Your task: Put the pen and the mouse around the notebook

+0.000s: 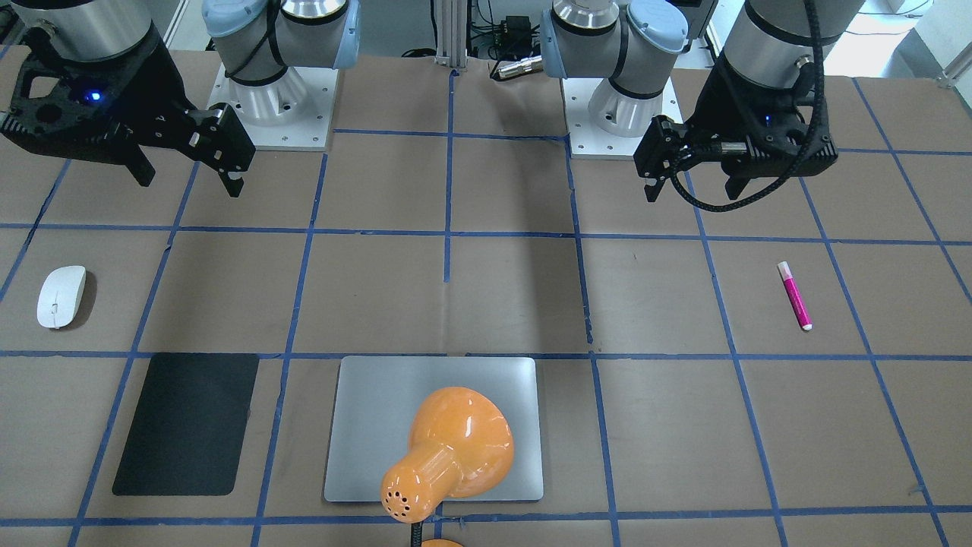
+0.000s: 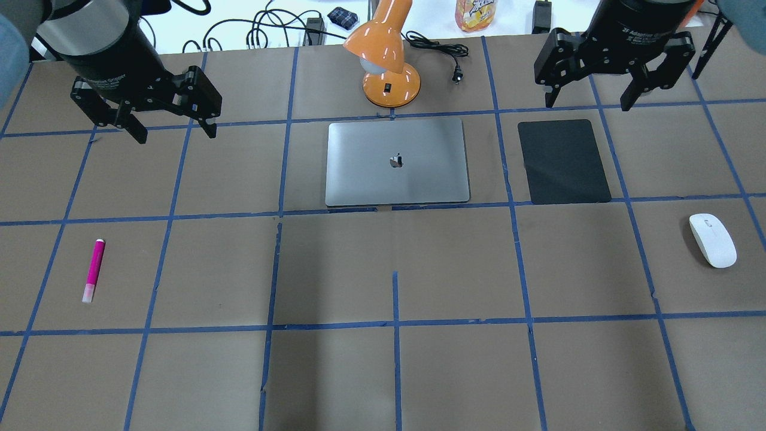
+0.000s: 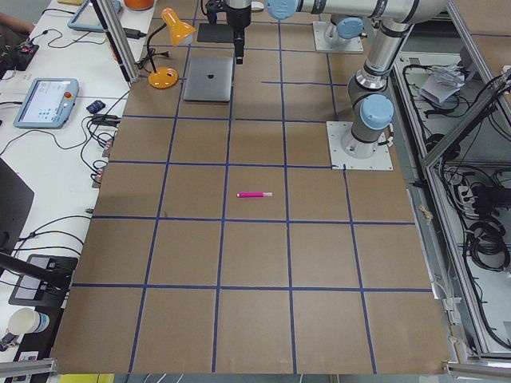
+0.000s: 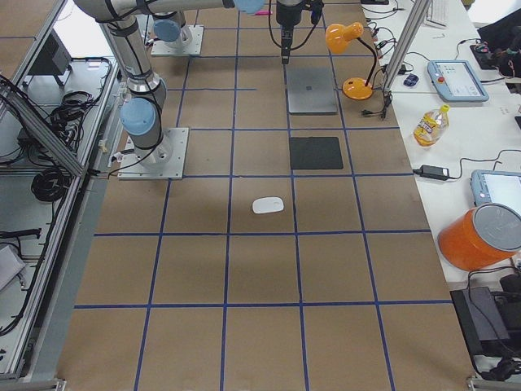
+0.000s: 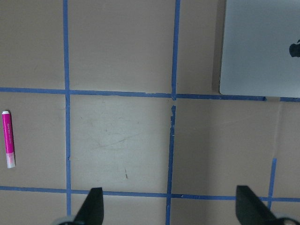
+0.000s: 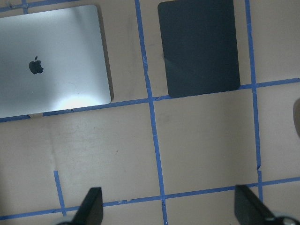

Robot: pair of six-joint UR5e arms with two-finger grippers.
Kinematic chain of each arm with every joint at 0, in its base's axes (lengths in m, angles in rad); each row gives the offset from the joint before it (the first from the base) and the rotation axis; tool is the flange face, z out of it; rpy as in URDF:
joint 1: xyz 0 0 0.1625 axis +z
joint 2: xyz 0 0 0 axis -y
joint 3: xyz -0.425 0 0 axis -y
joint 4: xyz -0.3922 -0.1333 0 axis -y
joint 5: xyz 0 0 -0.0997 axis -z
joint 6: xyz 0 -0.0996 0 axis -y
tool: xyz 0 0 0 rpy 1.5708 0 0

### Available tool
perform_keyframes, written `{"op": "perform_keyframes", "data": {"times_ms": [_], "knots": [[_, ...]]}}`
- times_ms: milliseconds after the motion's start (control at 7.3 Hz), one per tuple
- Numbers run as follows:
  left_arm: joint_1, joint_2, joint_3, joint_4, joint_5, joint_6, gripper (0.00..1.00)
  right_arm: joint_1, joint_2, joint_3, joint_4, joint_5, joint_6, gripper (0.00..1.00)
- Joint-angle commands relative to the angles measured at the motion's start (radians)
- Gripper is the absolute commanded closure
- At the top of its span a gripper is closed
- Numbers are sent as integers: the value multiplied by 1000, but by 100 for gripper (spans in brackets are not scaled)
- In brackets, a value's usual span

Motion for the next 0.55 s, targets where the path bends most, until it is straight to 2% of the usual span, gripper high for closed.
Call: {"op": "perform_keyframes", "data": {"times_ms": [0, 411], "knots": [[0, 0, -2, 0, 0, 0, 0, 0, 0, 0, 0, 1, 0, 0], [23, 9, -34, 0, 2, 49, 0, -5, 0, -3, 0, 1, 0, 0]]}}
